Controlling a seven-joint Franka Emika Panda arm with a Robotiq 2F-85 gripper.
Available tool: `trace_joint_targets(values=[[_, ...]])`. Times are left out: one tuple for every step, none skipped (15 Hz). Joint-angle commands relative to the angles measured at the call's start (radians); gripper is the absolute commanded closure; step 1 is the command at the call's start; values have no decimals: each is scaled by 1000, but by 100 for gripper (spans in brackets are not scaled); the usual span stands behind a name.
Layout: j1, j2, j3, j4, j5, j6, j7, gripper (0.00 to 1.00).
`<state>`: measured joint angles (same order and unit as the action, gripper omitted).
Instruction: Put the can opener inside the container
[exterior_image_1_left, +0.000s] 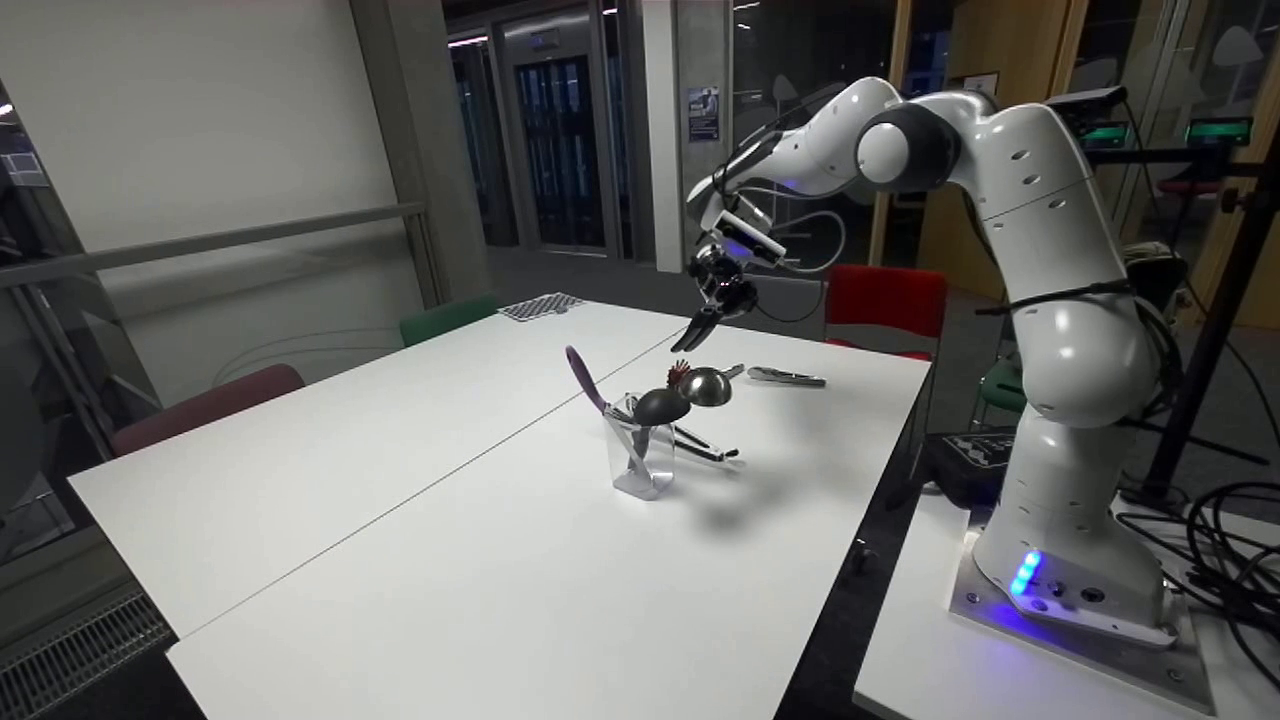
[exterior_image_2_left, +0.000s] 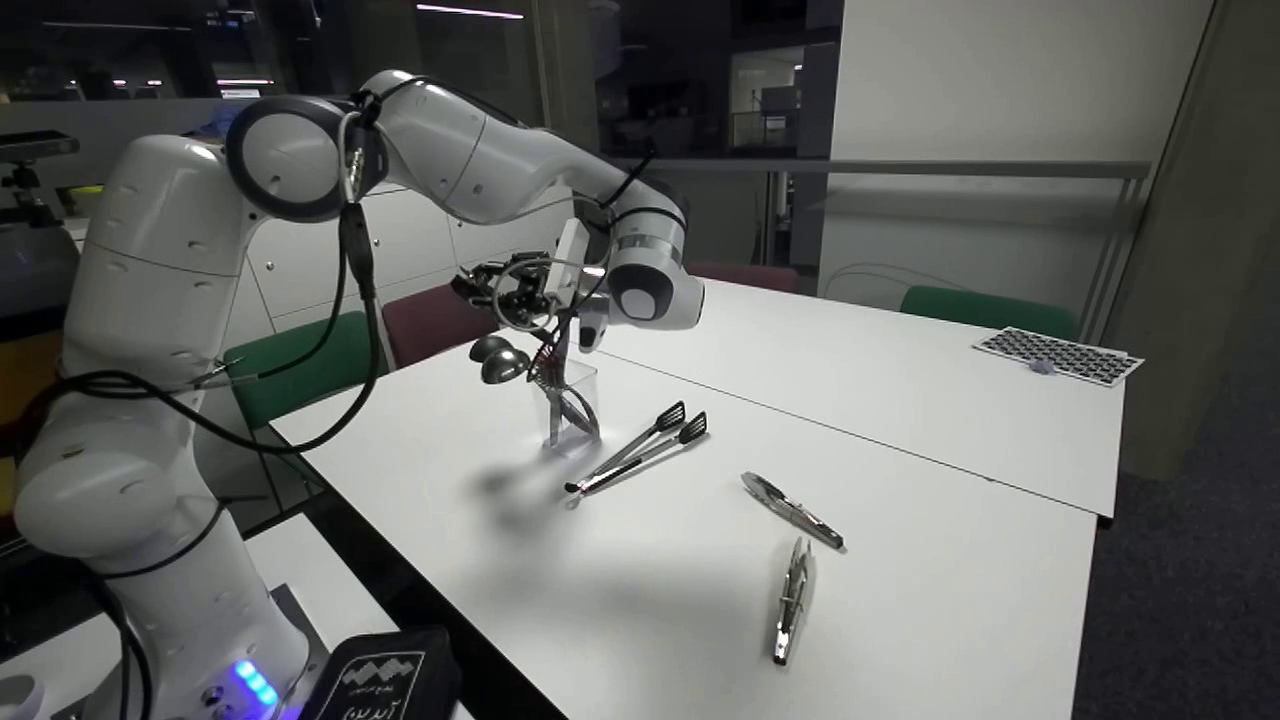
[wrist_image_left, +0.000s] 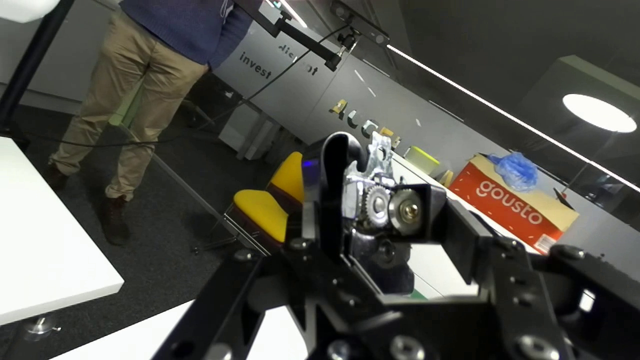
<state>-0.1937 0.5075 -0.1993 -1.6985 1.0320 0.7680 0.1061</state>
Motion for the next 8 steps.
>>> trace_joint_targets(values=[[9, -1, 17, 60, 24, -47, 70, 60], [11, 9, 20, 78, 27, -53, 79, 60], [11, 14, 23, 90, 28, -56, 86, 60], [11, 23, 26, 106, 30, -59, 94, 60], [9, 33, 28, 122, 34, -64, 104, 60], [6, 47, 32, 143, 38, -74, 115, 60], [4, 68, 35, 172, 46, -85, 130, 60], [2, 85, 36, 197, 54, -94, 145, 60]])
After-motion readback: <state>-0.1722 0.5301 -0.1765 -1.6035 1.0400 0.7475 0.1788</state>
